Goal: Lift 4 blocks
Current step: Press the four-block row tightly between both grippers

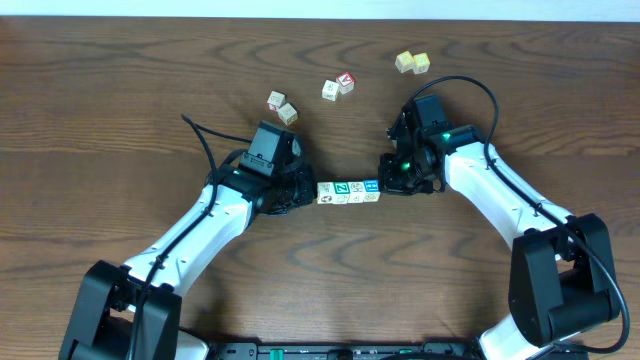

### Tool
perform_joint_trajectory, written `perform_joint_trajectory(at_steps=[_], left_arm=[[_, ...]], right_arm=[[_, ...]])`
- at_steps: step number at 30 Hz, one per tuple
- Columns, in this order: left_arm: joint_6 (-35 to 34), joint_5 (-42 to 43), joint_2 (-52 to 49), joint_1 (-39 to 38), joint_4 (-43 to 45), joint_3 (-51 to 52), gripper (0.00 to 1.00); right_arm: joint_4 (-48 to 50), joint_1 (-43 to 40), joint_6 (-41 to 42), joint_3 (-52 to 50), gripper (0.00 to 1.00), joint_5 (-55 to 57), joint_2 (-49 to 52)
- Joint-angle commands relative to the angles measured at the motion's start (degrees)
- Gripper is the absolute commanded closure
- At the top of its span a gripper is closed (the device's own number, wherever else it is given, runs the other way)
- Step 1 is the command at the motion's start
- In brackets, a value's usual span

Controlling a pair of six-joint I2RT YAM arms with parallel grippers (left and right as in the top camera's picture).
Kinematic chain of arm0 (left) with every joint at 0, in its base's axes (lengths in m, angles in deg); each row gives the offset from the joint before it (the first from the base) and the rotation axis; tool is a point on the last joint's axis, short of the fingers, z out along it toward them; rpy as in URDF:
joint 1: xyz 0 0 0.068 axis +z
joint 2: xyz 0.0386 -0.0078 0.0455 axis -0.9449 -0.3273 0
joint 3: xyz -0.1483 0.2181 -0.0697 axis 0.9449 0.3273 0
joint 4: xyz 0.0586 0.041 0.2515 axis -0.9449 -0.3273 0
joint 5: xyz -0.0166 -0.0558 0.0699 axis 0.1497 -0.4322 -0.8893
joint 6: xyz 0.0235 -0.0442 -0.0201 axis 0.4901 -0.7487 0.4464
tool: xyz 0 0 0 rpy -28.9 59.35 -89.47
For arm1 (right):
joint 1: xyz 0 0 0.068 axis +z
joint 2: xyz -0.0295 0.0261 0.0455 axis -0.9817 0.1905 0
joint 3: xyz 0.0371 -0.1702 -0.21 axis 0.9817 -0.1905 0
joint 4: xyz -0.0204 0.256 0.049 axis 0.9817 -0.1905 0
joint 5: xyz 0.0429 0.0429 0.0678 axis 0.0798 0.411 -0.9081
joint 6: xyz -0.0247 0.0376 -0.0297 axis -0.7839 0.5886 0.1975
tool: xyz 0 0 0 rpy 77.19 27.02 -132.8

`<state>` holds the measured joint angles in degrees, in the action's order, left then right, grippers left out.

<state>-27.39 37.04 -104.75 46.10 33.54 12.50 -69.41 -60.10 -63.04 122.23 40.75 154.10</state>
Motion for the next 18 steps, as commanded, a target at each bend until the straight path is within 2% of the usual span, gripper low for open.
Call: perform_joint_trajectory(at_steps=[1,18], left_arm=[[1.1,4.7,0.8,-1.0,0.7,-1.4,0.93],[-0.8,8.2,0.8,-1.0,1.1,-1.5,0.93]], right_arm=[[0.8,1.7,0.8,0.1,0.99,-11.9,-1.7],[-1.6,1.8,1.5,0.1,0.99,-13.2,-4.6]])
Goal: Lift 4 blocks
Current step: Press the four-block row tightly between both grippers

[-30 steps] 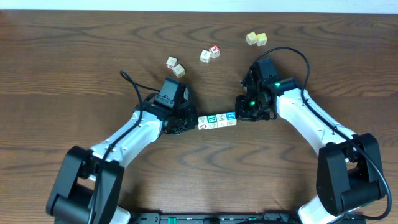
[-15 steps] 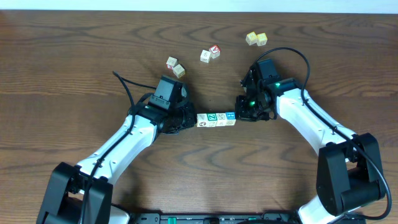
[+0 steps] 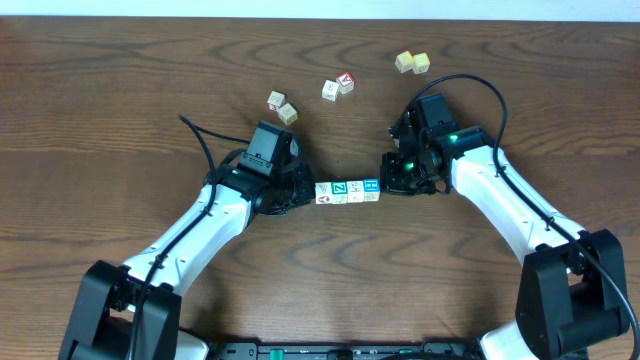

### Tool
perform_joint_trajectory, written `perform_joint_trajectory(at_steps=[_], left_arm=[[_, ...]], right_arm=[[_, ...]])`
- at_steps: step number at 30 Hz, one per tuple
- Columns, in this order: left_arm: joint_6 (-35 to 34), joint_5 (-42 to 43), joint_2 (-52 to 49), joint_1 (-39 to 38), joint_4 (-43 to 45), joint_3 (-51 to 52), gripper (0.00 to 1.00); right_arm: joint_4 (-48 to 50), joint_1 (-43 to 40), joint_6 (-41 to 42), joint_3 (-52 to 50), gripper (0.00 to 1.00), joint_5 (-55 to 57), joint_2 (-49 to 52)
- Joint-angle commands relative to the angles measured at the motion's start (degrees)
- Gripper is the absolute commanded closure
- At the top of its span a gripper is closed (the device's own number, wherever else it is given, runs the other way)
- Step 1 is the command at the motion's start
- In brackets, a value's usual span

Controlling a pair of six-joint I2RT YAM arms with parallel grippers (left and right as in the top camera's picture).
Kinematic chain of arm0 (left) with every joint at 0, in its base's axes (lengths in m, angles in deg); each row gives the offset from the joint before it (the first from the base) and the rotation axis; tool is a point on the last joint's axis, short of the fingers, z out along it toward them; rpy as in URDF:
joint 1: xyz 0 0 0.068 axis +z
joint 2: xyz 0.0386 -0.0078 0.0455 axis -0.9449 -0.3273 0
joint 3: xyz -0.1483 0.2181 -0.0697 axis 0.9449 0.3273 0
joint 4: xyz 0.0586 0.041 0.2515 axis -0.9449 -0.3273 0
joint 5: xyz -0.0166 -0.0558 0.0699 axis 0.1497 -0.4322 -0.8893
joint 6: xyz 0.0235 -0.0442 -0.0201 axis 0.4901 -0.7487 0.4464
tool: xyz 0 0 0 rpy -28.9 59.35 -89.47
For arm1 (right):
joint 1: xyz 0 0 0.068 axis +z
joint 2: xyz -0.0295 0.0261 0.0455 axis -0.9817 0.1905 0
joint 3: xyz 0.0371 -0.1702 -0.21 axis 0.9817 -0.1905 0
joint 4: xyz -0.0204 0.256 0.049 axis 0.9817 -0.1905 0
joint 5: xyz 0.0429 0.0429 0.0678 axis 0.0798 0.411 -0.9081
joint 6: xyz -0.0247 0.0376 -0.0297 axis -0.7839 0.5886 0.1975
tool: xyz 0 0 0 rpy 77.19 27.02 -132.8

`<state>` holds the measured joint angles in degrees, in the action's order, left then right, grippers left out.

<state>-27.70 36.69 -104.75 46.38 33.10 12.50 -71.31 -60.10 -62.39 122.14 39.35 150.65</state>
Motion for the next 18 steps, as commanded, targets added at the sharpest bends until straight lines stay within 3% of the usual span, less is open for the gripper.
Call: perform_joint_trajectory(at_steps=[1,18], left_arm=[[-0.9,8.5,0.8,-1.3,1.6,-1.6,0.93],[-1.4,10.1,0.8,-1.3,1.5,-2.3,0.93]], right_arm=[[0.3,1.8,0.8,0.2,0.99,-12.2,-1.1],[0.2,1.8,1.2,0.2,0.99,-12.3,-5.1]])
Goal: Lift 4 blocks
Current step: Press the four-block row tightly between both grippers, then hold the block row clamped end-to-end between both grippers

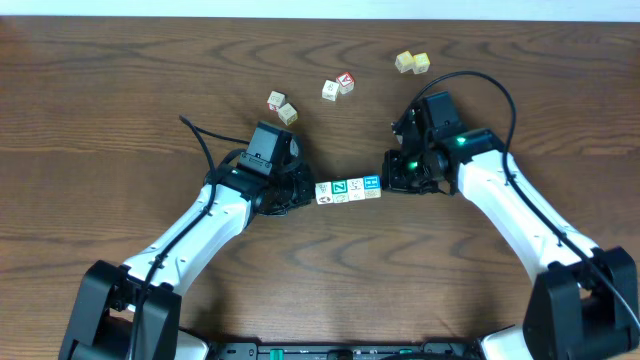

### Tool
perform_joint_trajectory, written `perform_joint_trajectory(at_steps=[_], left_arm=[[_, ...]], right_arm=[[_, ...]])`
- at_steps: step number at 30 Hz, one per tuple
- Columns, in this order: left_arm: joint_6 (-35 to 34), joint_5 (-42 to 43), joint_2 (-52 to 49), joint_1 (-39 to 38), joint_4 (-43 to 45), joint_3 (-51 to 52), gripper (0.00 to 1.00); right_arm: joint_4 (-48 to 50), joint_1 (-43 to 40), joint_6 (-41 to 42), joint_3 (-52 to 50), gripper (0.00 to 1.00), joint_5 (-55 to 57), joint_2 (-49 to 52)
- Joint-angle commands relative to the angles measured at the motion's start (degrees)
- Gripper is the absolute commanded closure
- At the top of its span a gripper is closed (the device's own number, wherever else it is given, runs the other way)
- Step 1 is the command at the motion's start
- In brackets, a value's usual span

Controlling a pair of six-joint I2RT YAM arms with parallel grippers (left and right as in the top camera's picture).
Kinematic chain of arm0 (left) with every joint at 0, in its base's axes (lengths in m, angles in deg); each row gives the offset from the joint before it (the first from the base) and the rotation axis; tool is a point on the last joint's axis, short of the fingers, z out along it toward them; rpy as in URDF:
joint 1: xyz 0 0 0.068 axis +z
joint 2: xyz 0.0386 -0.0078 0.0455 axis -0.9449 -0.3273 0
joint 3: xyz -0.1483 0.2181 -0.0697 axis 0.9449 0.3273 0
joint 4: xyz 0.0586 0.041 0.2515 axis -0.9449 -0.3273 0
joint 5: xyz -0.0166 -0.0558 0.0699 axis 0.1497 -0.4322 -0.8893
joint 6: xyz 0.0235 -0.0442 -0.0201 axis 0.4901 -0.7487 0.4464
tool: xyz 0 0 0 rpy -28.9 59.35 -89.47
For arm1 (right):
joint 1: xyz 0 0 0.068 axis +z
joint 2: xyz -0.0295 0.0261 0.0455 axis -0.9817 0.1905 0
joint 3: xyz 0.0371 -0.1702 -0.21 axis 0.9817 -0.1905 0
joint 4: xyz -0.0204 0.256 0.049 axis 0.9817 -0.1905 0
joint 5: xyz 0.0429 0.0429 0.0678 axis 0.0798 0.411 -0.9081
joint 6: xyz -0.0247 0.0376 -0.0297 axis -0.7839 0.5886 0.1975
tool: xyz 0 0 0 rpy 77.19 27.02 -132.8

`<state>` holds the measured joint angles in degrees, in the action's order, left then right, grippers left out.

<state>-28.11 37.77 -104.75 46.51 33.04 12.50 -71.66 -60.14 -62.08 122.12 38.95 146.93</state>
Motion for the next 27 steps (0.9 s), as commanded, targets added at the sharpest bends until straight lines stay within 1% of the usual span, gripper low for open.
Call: perform_joint_trajectory(at_steps=[1,11,27], left_arm=[[-1.0,9.1,0.9,-1.4,1.6,-2.4,0.93],[-0.9,9.4,3.9,-1.4,1.2,-2.6,0.93],[-0.9,9.4,4.5,-1.4,1.1,-2.6,0.93]], right_arm=[[0.4,1.8,0.9,0.2,0.99,-11.9,-1.4],[-1.1,1.9,0.9,0.2,0.99,-9.0,-1.4],[-0.7,1.8,1.1,0.2,0.99,-10.2,-1.4]])
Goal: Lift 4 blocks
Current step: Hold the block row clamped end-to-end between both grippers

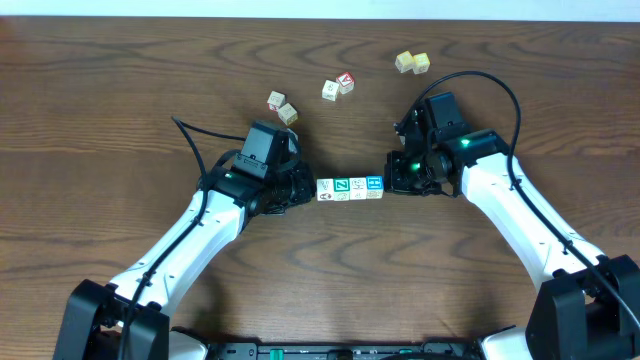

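A short row of lettered wooden blocks (350,188) lies end to end at the table's middle, with green and blue faces showing. My left gripper (308,189) presses its left end and my right gripper (388,183) presses its right end. Both look shut, their tips against the row. In the overhead view I cannot tell whether the row is clear of the wood.
Three loose pairs of blocks lie farther back: one pair (281,107) at the left, one (338,86) with a red letter in the middle, and a yellowish pair (412,62) at the right. Black cables trail from both wrists.
The row with both grippers at its ends sits slightly higher in the image and more level. Both arms' elbows have shifted outward.
From the oldest moment the row was pinched between the two grippers near the table's middle. At each later moment the row and grippers stood a little farther up the image, and both forearms looked larger and spread wider. The loose pairs have stayed put.
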### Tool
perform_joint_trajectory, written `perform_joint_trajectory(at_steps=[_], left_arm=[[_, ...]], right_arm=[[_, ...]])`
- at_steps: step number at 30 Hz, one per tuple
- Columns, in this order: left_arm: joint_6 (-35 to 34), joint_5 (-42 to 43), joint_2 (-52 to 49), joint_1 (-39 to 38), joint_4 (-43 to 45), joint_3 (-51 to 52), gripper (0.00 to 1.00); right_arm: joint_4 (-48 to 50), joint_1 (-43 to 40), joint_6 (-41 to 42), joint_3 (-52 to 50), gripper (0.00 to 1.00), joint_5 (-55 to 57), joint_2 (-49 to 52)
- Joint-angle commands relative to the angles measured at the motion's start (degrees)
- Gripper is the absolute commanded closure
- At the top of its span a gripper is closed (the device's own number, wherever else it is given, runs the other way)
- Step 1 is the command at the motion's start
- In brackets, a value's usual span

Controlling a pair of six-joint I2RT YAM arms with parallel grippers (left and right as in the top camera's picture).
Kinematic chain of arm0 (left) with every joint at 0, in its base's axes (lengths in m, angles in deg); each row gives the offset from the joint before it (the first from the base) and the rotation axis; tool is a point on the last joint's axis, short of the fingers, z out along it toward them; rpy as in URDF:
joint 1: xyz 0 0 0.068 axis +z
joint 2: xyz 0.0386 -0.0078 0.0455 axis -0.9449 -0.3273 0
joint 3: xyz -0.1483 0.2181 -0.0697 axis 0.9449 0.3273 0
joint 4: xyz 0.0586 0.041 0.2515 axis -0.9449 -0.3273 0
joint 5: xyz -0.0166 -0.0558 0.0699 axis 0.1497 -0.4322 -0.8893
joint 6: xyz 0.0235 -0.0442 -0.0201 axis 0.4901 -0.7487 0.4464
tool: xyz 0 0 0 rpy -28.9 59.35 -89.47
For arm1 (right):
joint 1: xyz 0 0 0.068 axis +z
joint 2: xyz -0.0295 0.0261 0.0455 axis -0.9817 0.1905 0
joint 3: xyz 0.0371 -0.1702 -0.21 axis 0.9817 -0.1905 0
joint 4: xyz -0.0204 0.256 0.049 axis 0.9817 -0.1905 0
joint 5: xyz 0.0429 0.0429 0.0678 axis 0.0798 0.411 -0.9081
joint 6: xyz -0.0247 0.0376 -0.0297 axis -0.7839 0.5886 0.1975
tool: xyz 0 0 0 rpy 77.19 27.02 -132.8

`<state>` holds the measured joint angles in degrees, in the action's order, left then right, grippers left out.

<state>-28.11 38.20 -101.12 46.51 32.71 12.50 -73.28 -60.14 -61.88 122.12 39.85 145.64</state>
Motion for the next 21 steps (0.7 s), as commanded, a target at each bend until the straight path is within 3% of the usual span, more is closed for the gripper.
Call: perform_joint_trajectory(at_steps=[1,21], left_arm=[[-0.9,8.9,0.9,-1.4,1.4,-2.6,0.93],[-0.9,8.9,0.9,-1.4,1.3,-2.6,0.93]], right_arm=[[1.0,1.8,0.9,0.2,0.99,-11.1,-0.1],[1.0,1.8,0.9,0.2,0.99,-11.0,-0.1]])
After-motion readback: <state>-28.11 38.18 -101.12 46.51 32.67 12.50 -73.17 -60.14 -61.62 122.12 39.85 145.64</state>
